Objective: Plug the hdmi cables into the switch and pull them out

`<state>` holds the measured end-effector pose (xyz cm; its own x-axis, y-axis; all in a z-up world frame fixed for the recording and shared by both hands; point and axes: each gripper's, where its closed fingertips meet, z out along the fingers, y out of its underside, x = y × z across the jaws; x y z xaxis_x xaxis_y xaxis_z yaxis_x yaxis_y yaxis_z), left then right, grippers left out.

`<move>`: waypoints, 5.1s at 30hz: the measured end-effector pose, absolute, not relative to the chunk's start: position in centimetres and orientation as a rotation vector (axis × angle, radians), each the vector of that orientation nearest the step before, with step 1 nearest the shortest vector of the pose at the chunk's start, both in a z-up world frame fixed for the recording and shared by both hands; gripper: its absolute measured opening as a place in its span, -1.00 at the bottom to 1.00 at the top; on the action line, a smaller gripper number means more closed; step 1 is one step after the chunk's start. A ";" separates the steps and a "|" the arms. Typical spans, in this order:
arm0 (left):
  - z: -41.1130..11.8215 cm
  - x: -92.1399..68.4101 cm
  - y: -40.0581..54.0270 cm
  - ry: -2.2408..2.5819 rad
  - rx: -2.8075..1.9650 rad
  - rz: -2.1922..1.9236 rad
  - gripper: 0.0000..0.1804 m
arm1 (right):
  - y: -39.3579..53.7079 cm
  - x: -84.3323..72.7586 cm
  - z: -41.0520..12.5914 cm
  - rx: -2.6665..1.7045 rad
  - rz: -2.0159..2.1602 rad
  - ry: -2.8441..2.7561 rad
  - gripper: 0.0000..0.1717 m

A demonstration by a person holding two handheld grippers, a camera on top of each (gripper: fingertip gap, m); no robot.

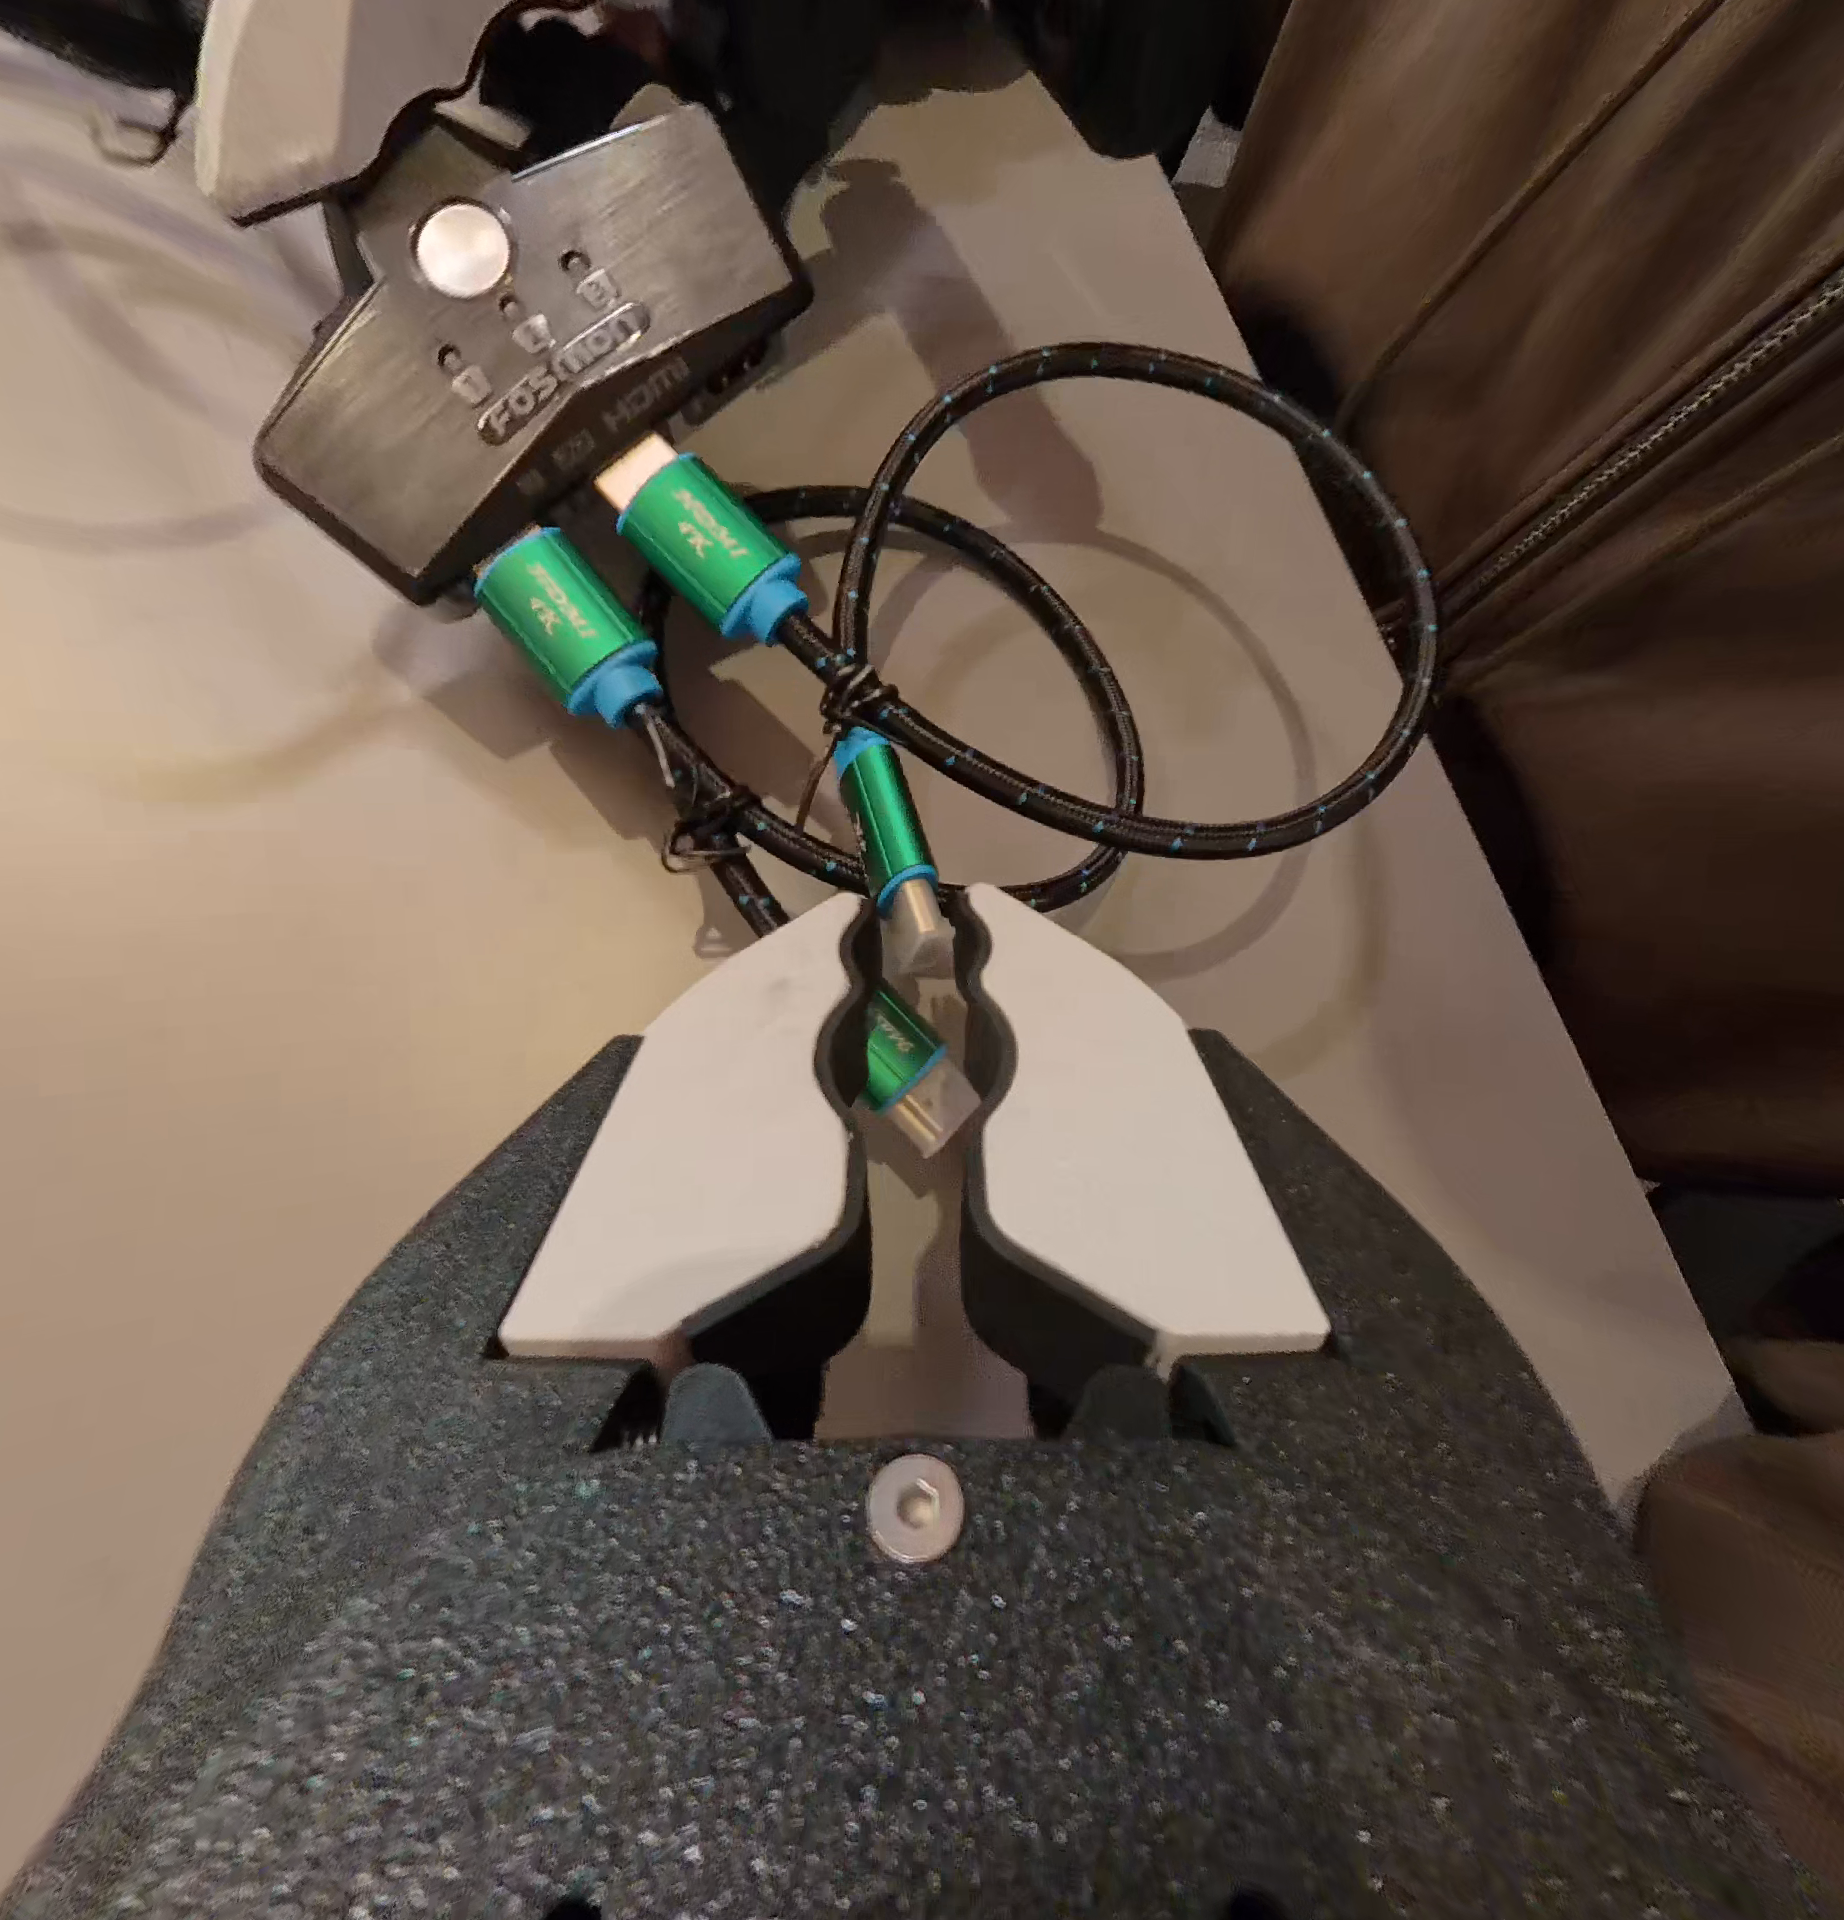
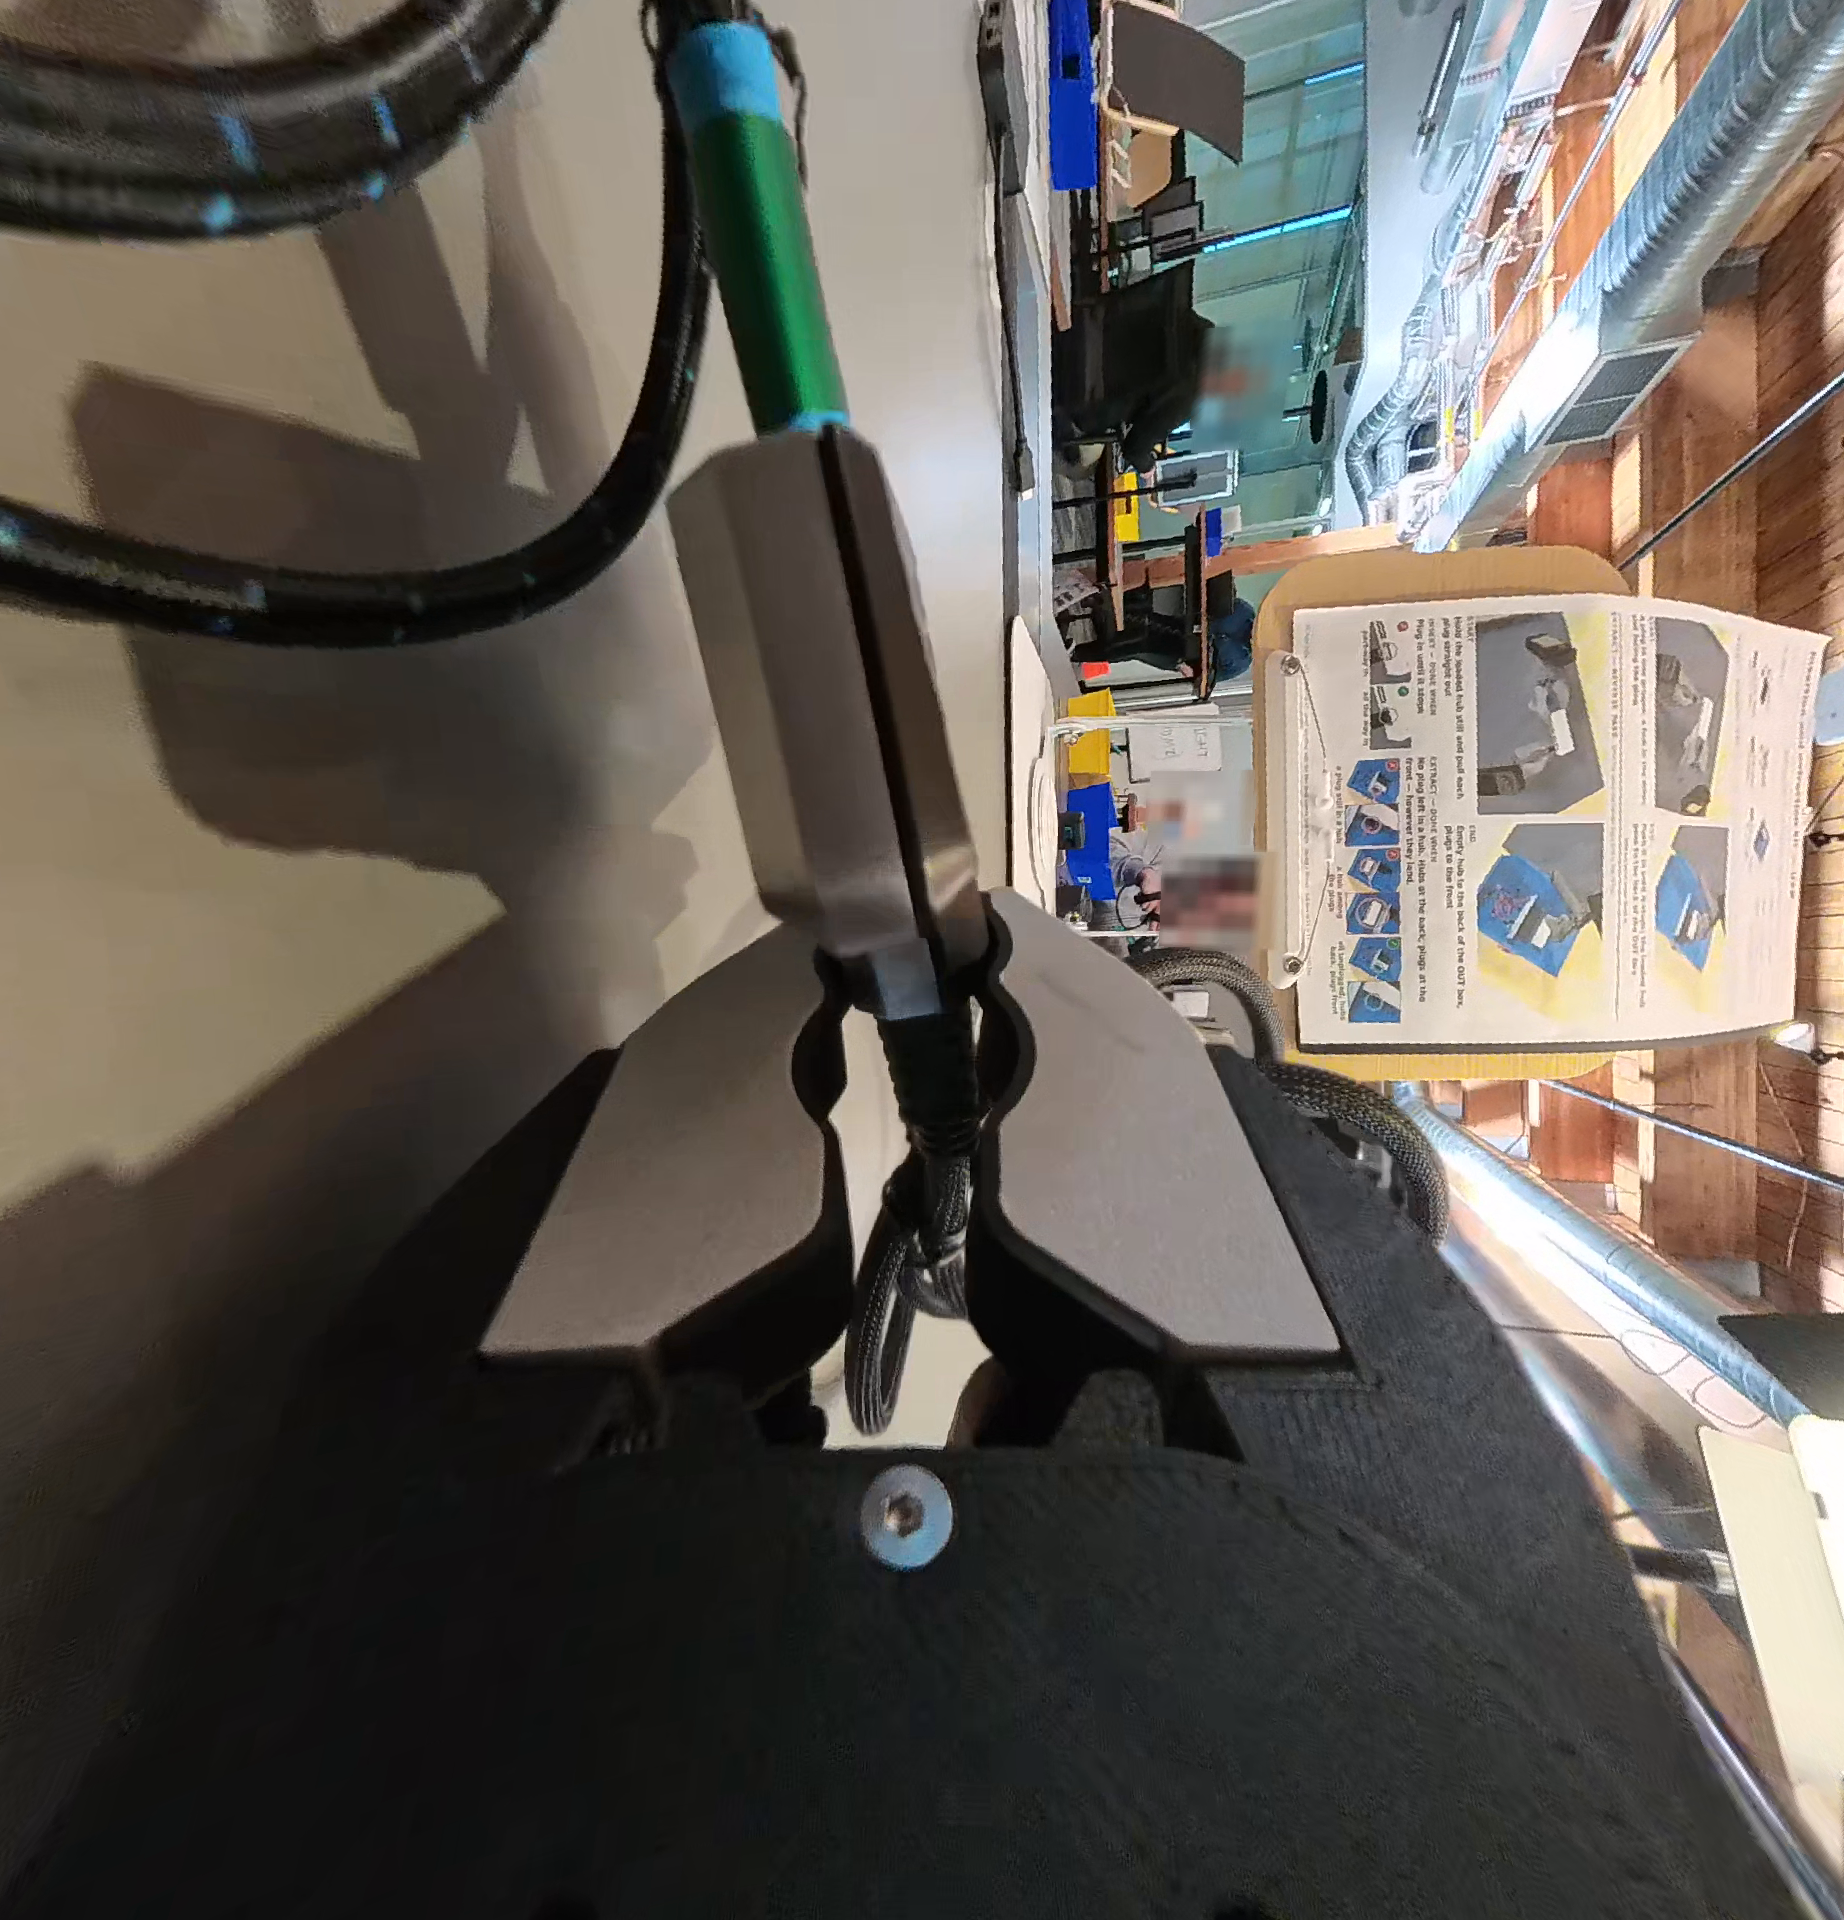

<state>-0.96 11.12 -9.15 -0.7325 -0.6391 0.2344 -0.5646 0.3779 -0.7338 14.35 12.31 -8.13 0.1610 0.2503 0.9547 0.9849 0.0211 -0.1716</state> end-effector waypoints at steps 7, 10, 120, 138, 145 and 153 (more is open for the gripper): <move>-9.9 -1.0 8.0 2.659 -1.003 -1.257 -0.83 | 12.4 14.4 -8.7 -1.459 -0.938 -1.281 -0.76; -10.0 -1.0 6.5 2.689 -0.923 -1.284 -0.76 | 12.4 14.1 -9.0 -1.459 -0.927 -1.295 -0.75; -11.2 3.6 11.9 2.222 -1.635 -0.845 -0.76 | 11.5 11.9 -7.8 -1.332 -1.107 -1.345 -0.54; -11.6 3.8 11.7 2.216 -1.639 -0.857 -0.76 | 11.8 11.4 -6.9 -1.327 -1.243 -1.286 -0.38; -11.6 4.0 10.4 2.279 -1.566 -0.867 -0.76 | 12.2 11.0 -9.0 -1.449 -1.162 -1.360 -0.65; -12.3 3.3 10.9 2.369 -1.477 -0.637 -0.76 | 12.6 10.1 -10.4 -1.383 -1.083 -1.509 -0.74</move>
<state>3.34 10.94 -12.29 -0.4399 -0.8980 -0.0020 -0.7759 0.3812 -0.5027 10.12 12.64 -10.39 -0.0793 0.3092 0.9477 0.9968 0.0344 0.0722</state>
